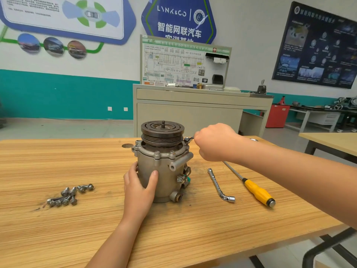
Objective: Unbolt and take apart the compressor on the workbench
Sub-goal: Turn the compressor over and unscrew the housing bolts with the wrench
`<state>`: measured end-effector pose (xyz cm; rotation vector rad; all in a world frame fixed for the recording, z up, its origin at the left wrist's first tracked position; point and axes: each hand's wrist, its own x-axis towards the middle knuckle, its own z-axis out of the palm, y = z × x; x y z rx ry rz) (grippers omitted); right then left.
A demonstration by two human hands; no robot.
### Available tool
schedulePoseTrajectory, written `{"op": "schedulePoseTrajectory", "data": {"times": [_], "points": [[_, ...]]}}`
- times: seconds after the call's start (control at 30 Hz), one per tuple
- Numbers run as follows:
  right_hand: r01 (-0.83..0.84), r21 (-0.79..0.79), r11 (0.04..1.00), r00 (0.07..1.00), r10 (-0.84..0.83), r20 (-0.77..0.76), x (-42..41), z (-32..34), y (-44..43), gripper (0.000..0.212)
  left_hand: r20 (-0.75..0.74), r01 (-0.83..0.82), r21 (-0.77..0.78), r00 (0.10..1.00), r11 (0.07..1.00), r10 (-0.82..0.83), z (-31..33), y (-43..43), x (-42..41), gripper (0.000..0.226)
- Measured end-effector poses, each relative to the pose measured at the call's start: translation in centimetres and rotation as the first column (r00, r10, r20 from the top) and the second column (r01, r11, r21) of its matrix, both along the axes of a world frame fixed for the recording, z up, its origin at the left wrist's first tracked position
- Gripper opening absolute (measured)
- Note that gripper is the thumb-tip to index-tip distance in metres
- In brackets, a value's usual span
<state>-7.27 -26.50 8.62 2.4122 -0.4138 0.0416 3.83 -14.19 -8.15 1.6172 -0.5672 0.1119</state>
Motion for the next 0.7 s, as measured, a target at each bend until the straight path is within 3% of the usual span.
{"op": "schedulePoseTrajectory", "data": {"times": [0.7], "points": [[-0.030,0.026,0.999,1.000,0.031,-0.002,-0.11,0.25,-0.64,0.014,0.010,-0.001,0.016,1.000,1.000,0.001,-0.32,-0.01,0.28,0.062]]}}
